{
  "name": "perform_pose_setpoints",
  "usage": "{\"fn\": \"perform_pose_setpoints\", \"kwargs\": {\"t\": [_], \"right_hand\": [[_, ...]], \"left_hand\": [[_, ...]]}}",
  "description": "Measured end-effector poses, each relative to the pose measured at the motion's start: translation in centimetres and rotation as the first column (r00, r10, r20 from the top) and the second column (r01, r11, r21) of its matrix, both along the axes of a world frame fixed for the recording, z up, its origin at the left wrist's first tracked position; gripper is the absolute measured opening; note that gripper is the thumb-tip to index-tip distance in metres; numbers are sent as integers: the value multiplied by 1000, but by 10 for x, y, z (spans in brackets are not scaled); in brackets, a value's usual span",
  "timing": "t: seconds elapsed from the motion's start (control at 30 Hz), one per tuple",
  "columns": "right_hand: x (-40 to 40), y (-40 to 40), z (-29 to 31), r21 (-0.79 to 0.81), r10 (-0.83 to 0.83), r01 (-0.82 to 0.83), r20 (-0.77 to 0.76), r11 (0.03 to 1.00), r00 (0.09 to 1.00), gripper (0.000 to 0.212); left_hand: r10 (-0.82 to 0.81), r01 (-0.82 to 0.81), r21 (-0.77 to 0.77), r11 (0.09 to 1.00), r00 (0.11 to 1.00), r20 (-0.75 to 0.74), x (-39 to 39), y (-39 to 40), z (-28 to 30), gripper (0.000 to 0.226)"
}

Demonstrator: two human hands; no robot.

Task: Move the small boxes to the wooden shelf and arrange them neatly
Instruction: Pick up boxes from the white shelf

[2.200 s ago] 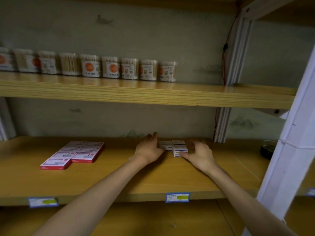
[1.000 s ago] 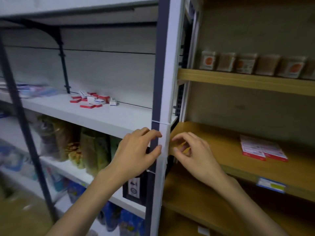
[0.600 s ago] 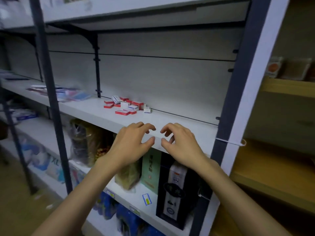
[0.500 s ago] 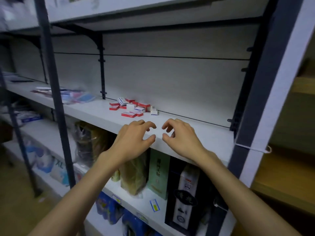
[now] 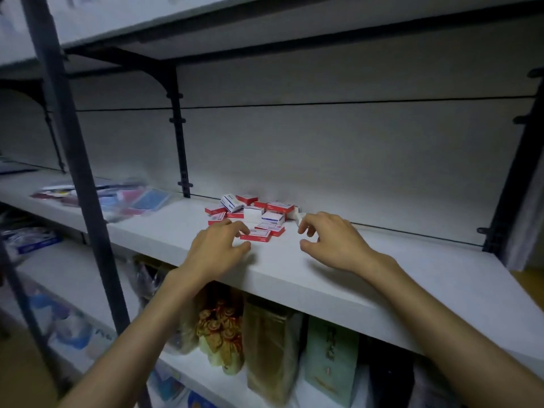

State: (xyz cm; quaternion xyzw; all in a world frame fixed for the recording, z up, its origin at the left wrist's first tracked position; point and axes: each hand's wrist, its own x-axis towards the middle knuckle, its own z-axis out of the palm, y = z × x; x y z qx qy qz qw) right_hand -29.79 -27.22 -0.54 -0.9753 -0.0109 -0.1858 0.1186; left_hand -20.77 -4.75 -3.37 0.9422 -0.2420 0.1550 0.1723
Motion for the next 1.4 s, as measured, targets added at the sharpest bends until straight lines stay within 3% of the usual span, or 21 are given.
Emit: {"fn": "perform_pose_setpoints", "kwargs": {"t": [0.2, 0.47, 0.63, 0.77, 0.9, 0.93, 1.0, 1.03, 1.17, 1.23, 1.4], "right_hand": [[35, 16, -2, -28, -82, 80, -79, 996, 993, 30], [71, 26, -14, 57, -248, 259, -155, 964, 956, 32], [89, 32, -27, 71, -328, 344, -173, 936, 929, 37], [102, 37, -30, 51, -361, 374, -176, 926, 916, 43], [117, 43, -33, 47, -359, 373, -178, 927, 916, 50], [119, 46, -34, 40, -358, 370, -176, 928, 917, 50], [123, 49, -34, 48, -333, 345, -166, 937, 928, 47], [125, 51, -35, 52, -317, 330, -167, 943, 934, 44], [130, 55, -38, 60, -288, 298, -137, 953, 948, 44], [132, 53, -39, 115, -285, 299, -123, 947, 951, 39], [128, 39, -42, 416, -237, 272, -135, 867, 962, 38]], "left_hand": [[-84, 85, 47, 995, 996, -20, 54, 15, 2, 40], [-244, 259, 169, 951, 964, -106, 110, 8, 1, 61], [-367, 380, 194, 904, 925, -103, 123, 9, -8, 50], [-332, 336, 180, 924, 942, -55, 125, 18, -8, 49], [-273, 280, 155, 947, 960, -64, 122, 30, -4, 71], [-282, 289, 118, 950, 957, -74, 122, 33, -4, 69], [-335, 338, 46, 940, 940, -71, 129, 37, -3, 42], [-385, 390, 31, 920, 917, -104, 132, 39, -2, 27], [-508, 559, 74, 826, 795, -330, 134, 42, -3, 47], [-499, 556, 154, 817, 815, -293, 137, 43, -8, 47], [-464, 523, 172, 835, 837, -292, 138, 44, -8, 48]]}}
